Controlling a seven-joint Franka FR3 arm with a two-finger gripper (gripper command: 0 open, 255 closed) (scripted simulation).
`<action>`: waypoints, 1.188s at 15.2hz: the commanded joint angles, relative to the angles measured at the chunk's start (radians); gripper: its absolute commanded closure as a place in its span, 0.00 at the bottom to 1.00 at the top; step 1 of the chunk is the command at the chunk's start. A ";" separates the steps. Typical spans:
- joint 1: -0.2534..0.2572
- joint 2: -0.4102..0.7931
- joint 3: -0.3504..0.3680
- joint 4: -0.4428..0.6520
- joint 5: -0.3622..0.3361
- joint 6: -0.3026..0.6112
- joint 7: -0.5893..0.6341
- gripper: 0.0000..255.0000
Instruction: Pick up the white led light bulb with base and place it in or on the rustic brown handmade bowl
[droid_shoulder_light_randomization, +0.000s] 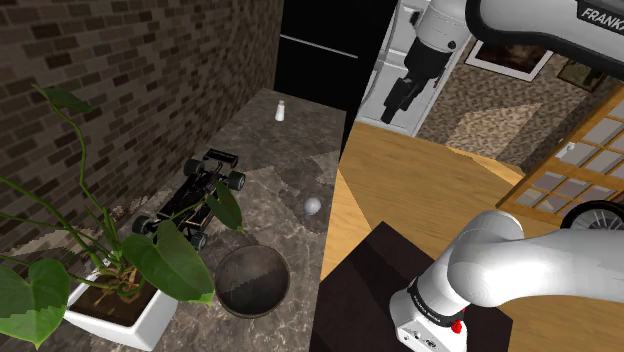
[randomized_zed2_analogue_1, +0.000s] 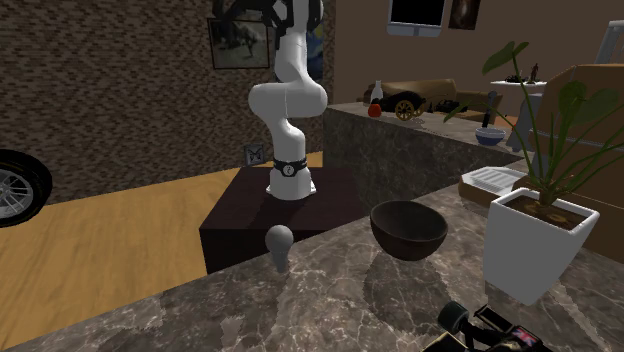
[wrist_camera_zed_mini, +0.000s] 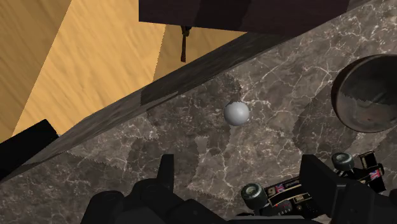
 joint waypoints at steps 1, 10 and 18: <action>0.000 0.000 0.000 0.000 0.000 0.000 0.000 0.00; 0.001 0.106 0.049 -0.208 0.011 0.270 0.098 0.00; -0.005 0.301 0.096 -0.312 0.005 0.529 0.193 0.00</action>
